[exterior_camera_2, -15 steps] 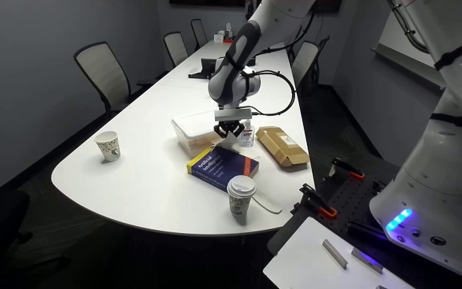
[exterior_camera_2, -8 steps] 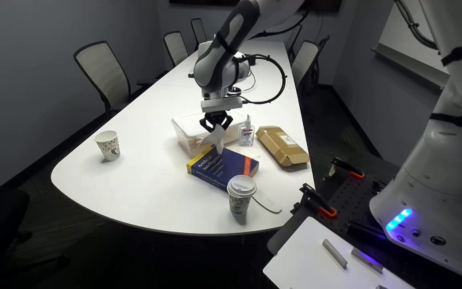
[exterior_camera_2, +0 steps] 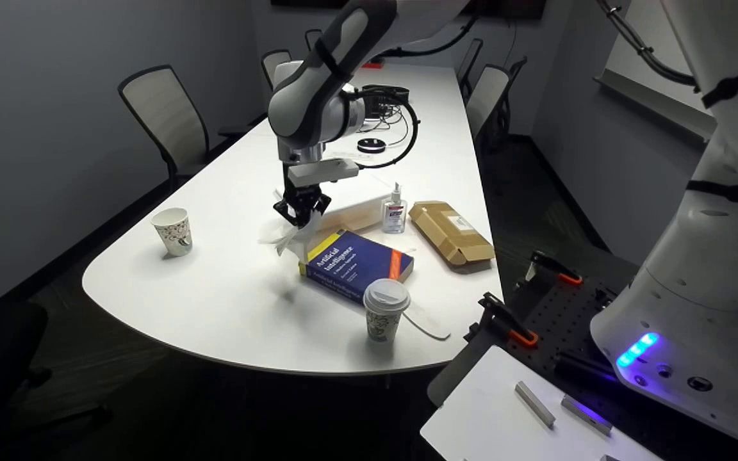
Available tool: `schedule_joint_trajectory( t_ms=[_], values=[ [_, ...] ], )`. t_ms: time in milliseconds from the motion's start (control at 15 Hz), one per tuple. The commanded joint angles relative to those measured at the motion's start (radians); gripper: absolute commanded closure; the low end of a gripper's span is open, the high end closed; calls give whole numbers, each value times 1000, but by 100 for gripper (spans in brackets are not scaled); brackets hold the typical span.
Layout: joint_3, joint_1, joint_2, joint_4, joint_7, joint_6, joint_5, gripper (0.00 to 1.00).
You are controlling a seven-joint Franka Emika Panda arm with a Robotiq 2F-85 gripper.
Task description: Move the bottle to the left and use the cloth to wipe the table
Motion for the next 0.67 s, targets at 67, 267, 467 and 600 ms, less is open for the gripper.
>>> schedule_joint_trajectory(
  t_ms=[67, 267, 467, 600],
  values=[
    [70, -13, 166, 179, -155, -54, 9, 99],
    [80, -18, 269, 272, -208, -88, 5, 99],
    [78, -21, 346, 351, -238, -139, 3, 72],
    [73, -20, 377, 395, -248, -173, -3, 58]
  ],
)
